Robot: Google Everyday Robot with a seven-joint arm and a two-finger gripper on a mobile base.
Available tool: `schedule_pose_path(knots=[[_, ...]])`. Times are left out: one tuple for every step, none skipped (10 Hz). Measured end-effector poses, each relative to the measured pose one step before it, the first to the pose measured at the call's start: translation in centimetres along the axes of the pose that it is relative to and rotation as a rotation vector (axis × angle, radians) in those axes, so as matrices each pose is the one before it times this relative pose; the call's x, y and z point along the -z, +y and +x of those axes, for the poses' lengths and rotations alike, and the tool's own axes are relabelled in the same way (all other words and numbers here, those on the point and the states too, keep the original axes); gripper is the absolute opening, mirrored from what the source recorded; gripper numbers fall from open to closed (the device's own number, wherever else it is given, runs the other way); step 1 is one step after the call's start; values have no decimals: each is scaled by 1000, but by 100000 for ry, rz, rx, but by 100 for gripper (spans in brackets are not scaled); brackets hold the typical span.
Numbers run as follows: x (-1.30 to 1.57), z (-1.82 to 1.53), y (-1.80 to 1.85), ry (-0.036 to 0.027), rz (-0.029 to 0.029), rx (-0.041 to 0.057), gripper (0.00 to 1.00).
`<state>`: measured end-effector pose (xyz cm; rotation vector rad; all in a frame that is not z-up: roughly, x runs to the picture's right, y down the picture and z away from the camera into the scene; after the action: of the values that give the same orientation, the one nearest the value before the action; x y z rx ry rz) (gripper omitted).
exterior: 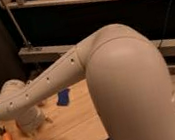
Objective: Place the ceramic cup over the eraser
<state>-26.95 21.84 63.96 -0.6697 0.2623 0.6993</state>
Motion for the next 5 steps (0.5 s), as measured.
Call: schedule_pose_path(knots=[[-155, -110, 1372, 286, 1730, 5690, 65], [-209, -193, 939, 276, 1365, 3672, 65], [-461, -340, 868, 442, 1676, 3756, 65], [-479, -150, 584, 995, 53, 1676, 65], [-445, -143, 257, 733, -488, 918, 65]])
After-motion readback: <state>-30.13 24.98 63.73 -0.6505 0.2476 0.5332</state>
